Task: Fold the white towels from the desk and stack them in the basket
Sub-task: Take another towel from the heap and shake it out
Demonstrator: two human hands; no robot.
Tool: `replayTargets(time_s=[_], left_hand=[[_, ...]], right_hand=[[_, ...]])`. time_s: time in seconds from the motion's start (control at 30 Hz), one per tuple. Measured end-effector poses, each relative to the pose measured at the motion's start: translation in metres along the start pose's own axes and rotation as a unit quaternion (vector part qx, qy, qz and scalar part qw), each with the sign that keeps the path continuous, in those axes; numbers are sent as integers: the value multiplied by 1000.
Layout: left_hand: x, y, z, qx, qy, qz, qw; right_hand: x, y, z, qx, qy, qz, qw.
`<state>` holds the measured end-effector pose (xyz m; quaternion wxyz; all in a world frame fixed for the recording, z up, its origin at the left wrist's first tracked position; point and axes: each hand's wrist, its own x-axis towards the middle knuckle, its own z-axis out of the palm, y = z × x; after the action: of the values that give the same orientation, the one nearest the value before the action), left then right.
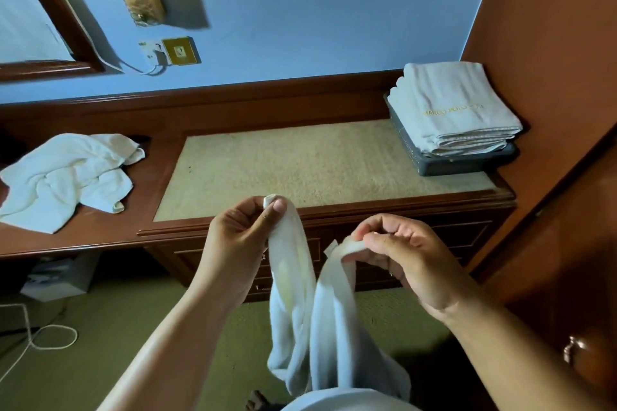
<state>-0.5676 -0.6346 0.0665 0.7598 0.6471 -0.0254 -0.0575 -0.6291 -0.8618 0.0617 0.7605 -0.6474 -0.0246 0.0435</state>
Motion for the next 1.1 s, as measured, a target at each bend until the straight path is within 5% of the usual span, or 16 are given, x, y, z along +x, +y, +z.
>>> replayTargets(time_s=[0.3, 0.6, 0.8, 1.0, 1.1], left_hand=[[-14, 7, 38, 33, -50, 32, 998], [-22, 6, 51, 89, -72, 73, 991], [-24, 2, 59, 59, -62, 79, 993], [-24, 5, 68, -13, -38, 87, 995], [-22, 5, 72, -53, -49, 84, 994]], right_hand=[[-1, -23, 17, -180, -21, -125, 975], [9, -24, 5, -397, 93, -324, 854], [12, -14, 4, -341, 154, -293, 880], [7, -4, 5, -222, 95, -203, 949], [4, -3, 4, -228, 101, -205, 946]])
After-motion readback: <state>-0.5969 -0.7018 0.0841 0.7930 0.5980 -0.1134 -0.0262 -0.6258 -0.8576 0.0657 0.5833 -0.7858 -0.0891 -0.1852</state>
